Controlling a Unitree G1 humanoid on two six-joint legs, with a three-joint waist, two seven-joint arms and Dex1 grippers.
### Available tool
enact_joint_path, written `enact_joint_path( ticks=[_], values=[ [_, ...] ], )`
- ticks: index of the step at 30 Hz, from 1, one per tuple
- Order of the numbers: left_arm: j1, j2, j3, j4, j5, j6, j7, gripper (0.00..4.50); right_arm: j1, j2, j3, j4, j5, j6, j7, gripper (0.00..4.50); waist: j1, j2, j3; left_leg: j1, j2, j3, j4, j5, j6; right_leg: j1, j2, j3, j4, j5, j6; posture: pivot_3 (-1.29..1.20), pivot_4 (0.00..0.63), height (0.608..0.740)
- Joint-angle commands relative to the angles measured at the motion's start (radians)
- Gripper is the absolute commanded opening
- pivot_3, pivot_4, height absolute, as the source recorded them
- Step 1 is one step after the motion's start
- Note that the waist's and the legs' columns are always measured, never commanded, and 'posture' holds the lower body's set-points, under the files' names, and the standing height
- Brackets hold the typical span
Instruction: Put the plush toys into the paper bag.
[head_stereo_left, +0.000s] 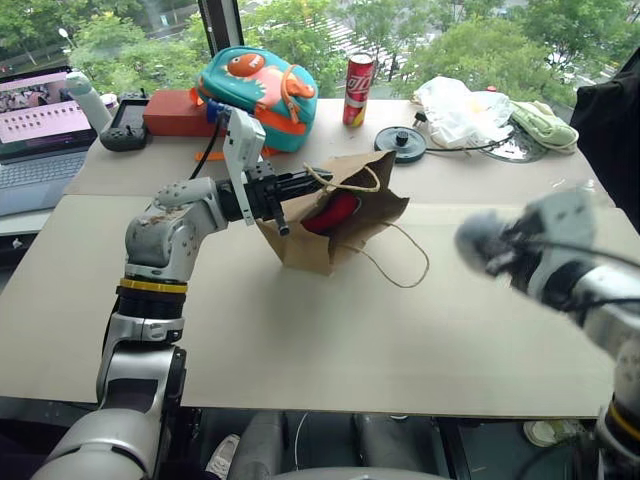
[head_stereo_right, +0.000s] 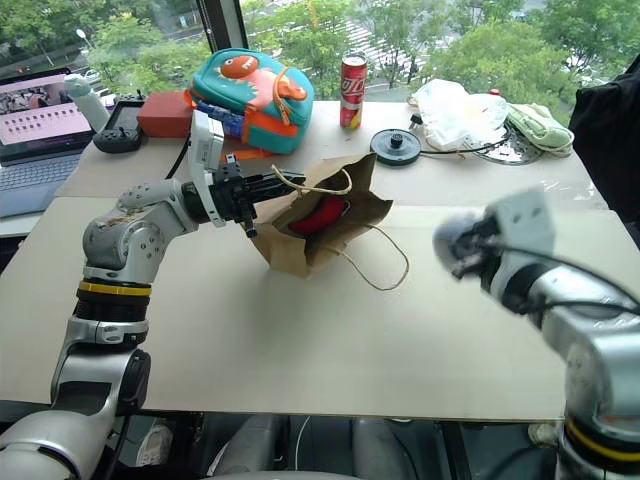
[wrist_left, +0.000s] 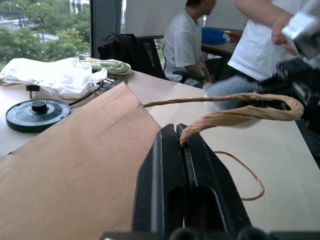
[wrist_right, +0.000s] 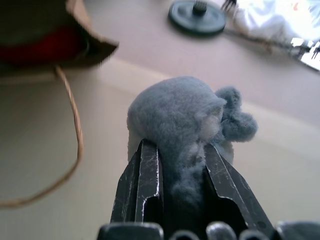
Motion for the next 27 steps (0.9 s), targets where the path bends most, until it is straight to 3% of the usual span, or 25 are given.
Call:
enact_joint_path(
  ticks=[1, 12, 23, 27],
  values=[
    [-0.023, 0.004, 0.009, -0.016, -0.001, -0.015, -0.002, 0.00, -0.076, 0.034, 0.049, -0.045, 0.044, 0.079, -0.001, 0.81, 0.002, 0.000, 0.000, 0.000, 0.000, 0.000, 0.000, 0.000, 0.000, 0.000, 0.000, 0.000, 0.000, 0.000, 0.000, 0.00, 0.150, 0.739],
    [-0.034, 0.003, 0.011, -0.009, -0.005, -0.010, 0.002, 0.00, -0.208, 0.236, 0.331, -0.001, 0.027, 0.088, -0.095, 0.81, 0.001, 0.000, 0.000, -0.003, -0.001, -0.001, 0.001, 0.000, 0.000, -0.002, -0.001, 0.000, 0.001, 0.000, 0.000, 0.00, 0.150, 0.739],
    [-0.037, -0.008, 0.004, -0.007, -0.004, -0.014, 0.001, 0.00, -0.329, 0.254, 0.571, 0.309, -0.072, -0.137, -0.097, 0.81, -0.003, 0.000, 0.000, -0.002, -0.001, 0.000, 0.000, 0.000, 0.000, -0.002, -0.001, 0.000, 0.001, 0.000, 0.000, 0.00, 0.150, 0.739],
    [-0.037, -0.010, 0.003, -0.007, -0.003, -0.015, 0.000, 0.00, -0.386, 0.284, 0.579, 0.402, -0.105, -0.208, -0.104, 1.97, -0.003, 0.000, 0.000, -0.002, 0.000, -0.001, 0.000, 0.000, 0.000, -0.002, -0.001, -0.001, 0.001, 0.000, -0.001, 0.00, 0.150, 0.739]
  ],
)
